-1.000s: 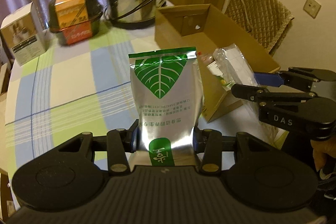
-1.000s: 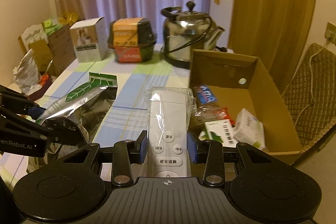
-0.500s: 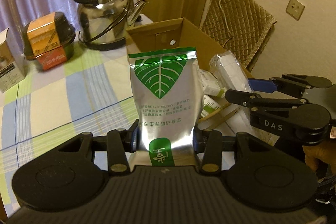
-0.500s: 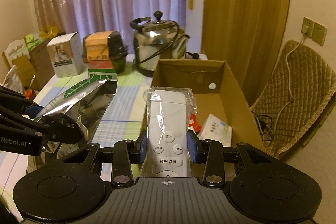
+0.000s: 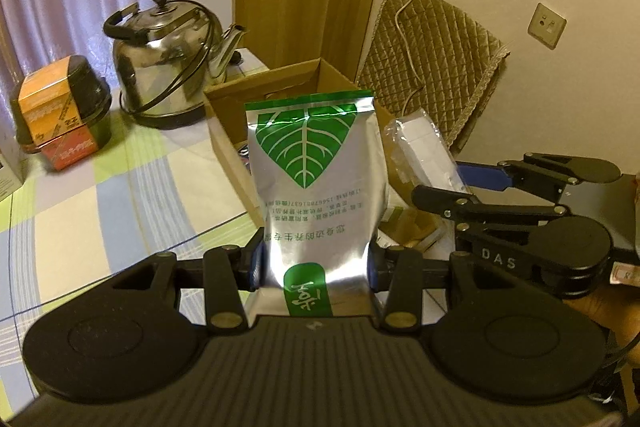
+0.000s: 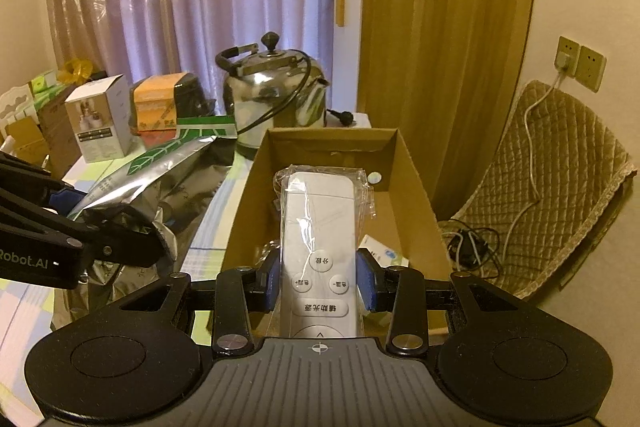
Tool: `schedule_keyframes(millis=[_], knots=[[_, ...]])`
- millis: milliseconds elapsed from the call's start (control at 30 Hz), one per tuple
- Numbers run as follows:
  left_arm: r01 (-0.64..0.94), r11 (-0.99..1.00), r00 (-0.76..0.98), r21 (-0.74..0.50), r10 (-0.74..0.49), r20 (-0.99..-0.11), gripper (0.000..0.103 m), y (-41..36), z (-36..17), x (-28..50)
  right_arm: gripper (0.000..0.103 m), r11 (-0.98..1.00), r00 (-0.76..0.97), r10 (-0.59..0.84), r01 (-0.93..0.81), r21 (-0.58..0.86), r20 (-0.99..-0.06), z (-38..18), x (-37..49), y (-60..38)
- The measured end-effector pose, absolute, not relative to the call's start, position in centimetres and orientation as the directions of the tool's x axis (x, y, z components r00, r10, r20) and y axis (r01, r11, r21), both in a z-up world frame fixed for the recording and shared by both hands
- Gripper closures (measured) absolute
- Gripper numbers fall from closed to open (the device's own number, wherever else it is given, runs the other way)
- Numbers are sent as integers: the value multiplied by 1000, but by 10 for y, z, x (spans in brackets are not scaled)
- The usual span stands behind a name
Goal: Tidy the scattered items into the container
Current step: 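Carry the foil bag and remote over the cardboard box, then lower the foil bag and remote toward the box opening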
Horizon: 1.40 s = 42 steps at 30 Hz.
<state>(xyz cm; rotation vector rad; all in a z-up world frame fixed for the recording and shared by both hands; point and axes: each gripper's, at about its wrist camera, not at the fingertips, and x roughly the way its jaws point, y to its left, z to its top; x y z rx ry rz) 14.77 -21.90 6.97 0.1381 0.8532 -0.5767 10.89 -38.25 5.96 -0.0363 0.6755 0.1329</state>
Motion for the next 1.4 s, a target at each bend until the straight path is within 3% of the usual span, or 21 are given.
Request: schedule_keyframes(millis=[1400], knots=[[543,827,485,-148,-452,-749,63,-264,49,237,62,995,767,78,-101,0,-637,39,184,-430]])
